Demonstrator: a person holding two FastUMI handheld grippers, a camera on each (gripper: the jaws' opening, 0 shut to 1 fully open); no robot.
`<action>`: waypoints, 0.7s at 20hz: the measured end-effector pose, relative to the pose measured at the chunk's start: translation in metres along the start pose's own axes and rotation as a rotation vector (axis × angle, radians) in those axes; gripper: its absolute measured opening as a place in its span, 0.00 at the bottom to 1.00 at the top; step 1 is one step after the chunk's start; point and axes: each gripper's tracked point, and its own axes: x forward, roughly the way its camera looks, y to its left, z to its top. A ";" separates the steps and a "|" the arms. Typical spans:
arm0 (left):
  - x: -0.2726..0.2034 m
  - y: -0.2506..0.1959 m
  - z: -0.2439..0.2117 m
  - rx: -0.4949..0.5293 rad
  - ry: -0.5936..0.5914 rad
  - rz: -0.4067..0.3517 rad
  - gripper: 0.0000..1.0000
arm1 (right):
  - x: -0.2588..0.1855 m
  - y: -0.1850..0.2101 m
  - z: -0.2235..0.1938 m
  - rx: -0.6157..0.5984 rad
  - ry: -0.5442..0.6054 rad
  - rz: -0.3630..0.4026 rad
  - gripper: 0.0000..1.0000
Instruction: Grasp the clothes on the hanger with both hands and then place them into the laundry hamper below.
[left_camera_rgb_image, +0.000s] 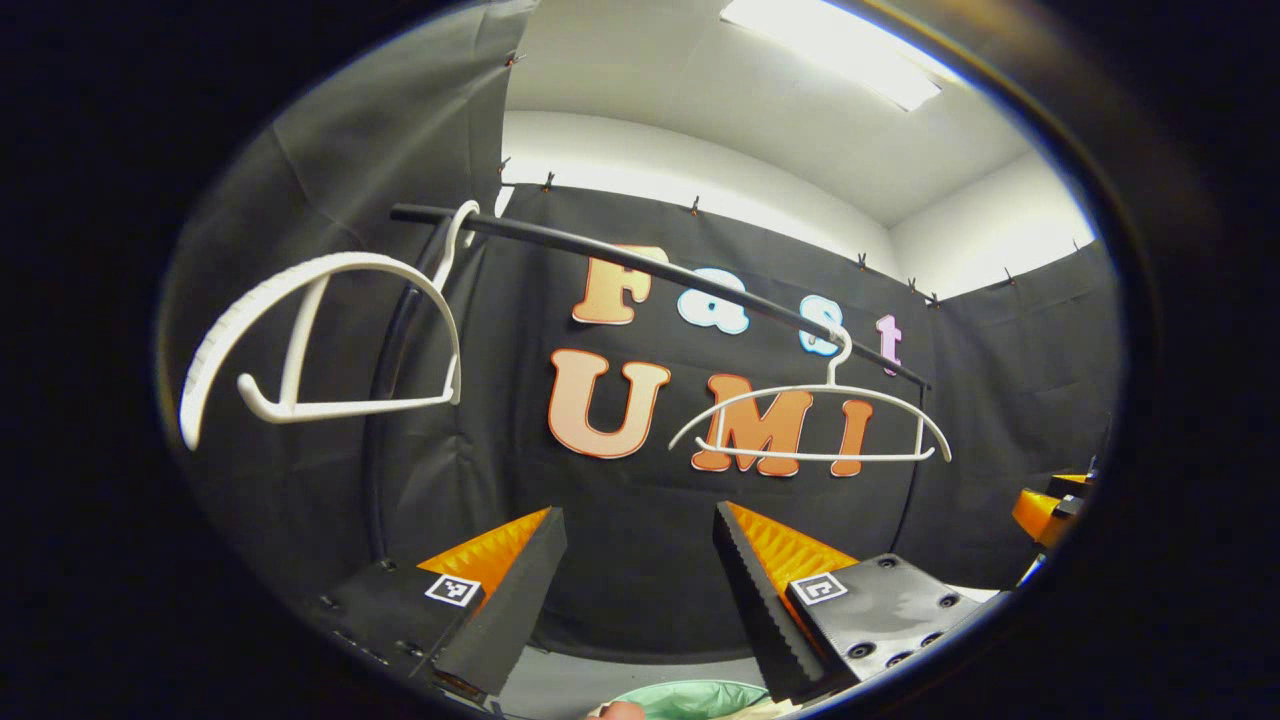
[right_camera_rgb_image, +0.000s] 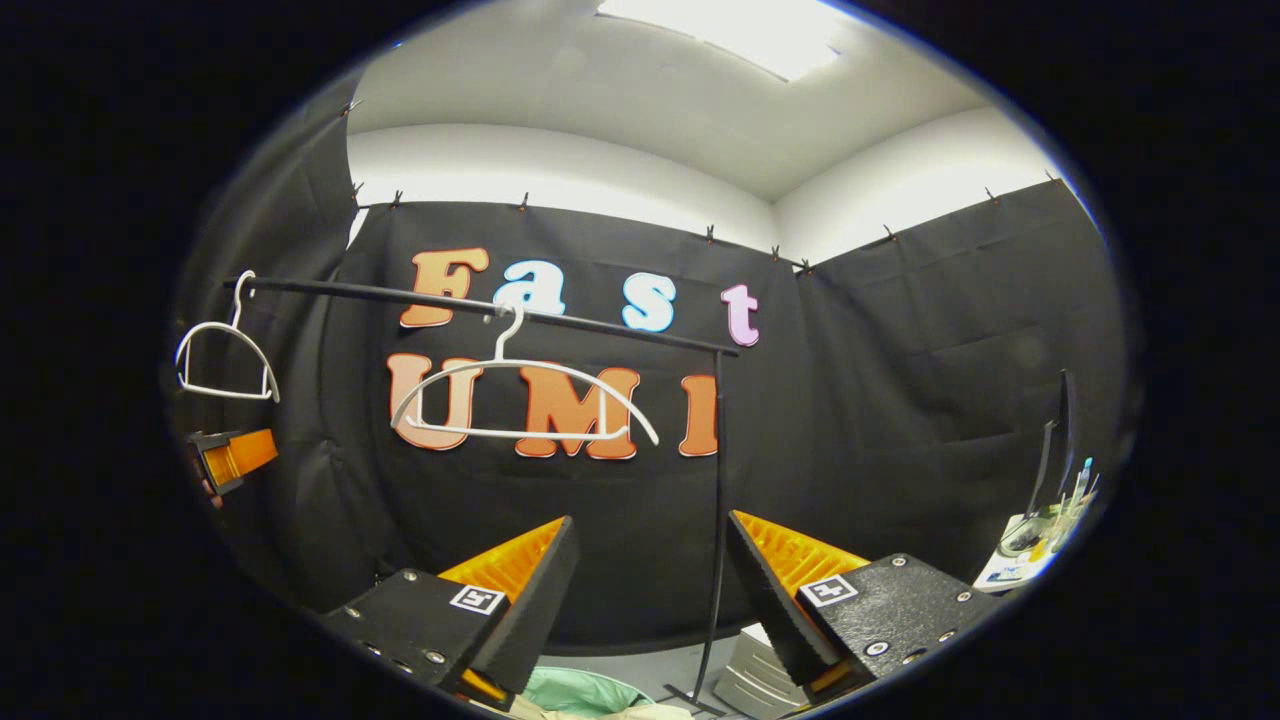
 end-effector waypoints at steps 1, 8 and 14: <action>0.001 0.001 0.003 0.005 -0.011 0.004 0.93 | -0.003 -0.005 0.001 -0.004 -0.002 -0.012 0.92; -0.002 -0.002 0.001 0.014 -0.006 -0.010 0.93 | -0.011 -0.020 0.026 -0.020 -0.086 -0.075 0.92; -0.004 0.004 0.010 0.015 -0.024 -0.001 0.96 | -0.005 0.000 0.018 -0.032 -0.049 -0.013 0.92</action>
